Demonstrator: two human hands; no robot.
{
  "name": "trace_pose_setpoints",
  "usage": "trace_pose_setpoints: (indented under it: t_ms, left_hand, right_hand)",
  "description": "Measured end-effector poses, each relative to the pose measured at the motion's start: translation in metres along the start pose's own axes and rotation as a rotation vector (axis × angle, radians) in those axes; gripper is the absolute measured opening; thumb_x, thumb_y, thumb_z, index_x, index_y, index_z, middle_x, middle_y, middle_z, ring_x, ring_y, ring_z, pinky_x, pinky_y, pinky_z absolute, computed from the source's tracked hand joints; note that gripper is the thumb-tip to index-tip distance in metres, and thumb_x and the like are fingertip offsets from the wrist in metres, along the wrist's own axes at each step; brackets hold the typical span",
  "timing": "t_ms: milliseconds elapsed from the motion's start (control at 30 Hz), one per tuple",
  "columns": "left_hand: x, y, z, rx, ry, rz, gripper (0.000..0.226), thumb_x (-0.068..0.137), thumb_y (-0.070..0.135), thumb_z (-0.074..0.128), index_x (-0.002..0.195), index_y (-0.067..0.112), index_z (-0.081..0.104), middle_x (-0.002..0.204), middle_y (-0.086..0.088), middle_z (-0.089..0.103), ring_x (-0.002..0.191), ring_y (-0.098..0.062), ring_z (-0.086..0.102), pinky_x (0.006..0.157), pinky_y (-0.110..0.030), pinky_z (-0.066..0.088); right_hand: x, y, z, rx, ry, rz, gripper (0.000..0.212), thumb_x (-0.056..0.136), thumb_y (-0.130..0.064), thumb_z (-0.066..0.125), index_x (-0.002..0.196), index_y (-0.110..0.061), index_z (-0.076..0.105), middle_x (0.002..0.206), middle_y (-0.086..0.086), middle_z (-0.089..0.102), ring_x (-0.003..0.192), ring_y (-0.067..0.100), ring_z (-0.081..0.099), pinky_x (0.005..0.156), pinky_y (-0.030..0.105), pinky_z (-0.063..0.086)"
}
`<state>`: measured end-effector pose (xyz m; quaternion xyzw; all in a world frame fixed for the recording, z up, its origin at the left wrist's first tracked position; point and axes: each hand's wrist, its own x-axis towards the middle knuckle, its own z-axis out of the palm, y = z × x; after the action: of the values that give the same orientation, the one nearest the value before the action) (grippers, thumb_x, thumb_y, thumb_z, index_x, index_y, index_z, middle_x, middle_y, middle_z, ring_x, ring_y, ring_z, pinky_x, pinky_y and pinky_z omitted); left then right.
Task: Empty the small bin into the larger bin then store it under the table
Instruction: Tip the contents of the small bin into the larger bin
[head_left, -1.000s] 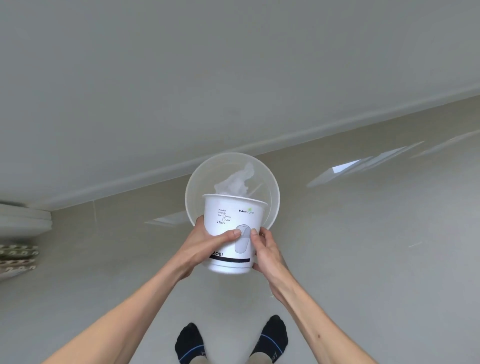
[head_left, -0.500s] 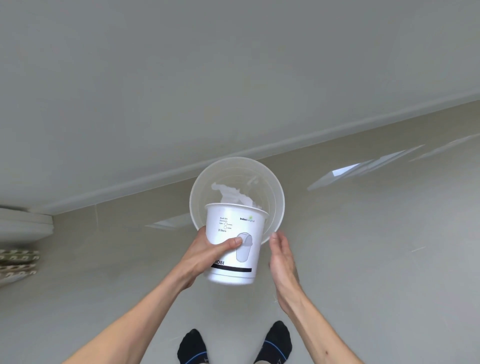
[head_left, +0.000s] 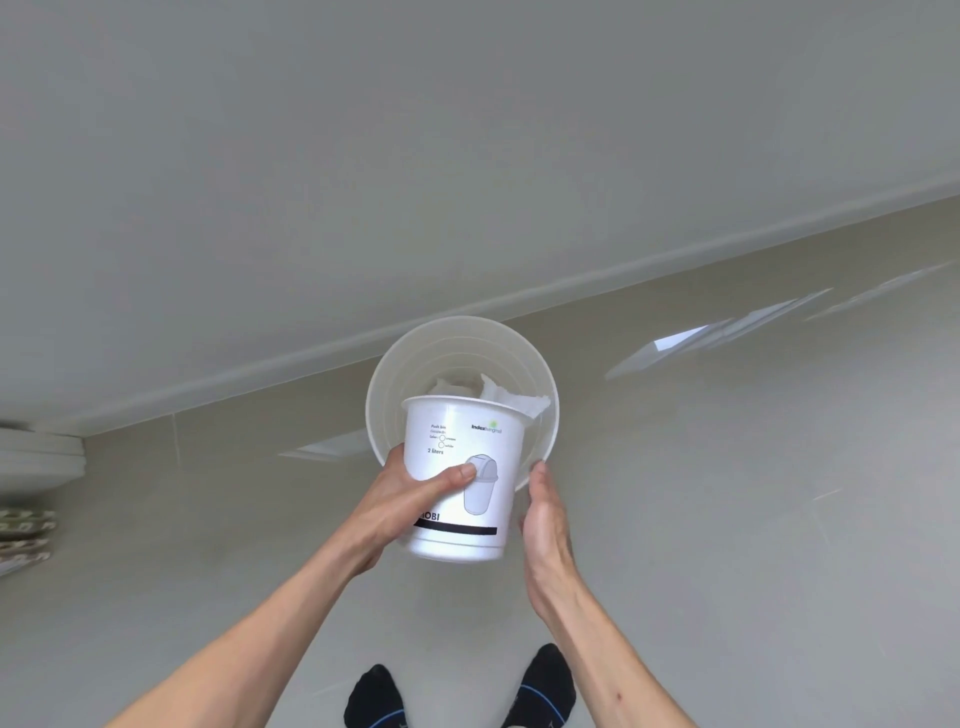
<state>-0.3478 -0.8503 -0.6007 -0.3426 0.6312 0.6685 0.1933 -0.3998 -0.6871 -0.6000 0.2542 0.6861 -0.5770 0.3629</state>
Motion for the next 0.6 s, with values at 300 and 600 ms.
trace_pose_setpoints:
  t_ms: [300,600]
  left_hand:
    - [0.006,0.003,-0.005,-0.034,0.045,-0.165,0.104,0.063,0.08,0.079,0.149,0.036,0.042,0.128,0.012,0.074,0.114,-0.017,0.075,0.101,-0.053,0.059]
    - [0.013,0.025,-0.008,-0.345,-0.052,-0.463,0.071,0.083,0.081,0.06,0.122,0.024,0.076,0.111,-0.008,0.082,0.098,-0.034,0.078,0.098,-0.055,0.059]
  right_hand:
    - [0.006,-0.019,-0.006,0.054,0.102,-0.023,0.058,0.109,-0.044,0.037,0.163,-0.025,0.026,0.164,-0.01,0.033,0.154,0.016,0.029,0.113,0.028,0.025]
    - [0.009,-0.034,-0.003,-0.033,0.085,-0.07,0.063,0.108,-0.045,0.042,0.164,-0.026,0.021,0.169,-0.005,0.028,0.154,0.017,0.03,0.117,0.03,0.026]
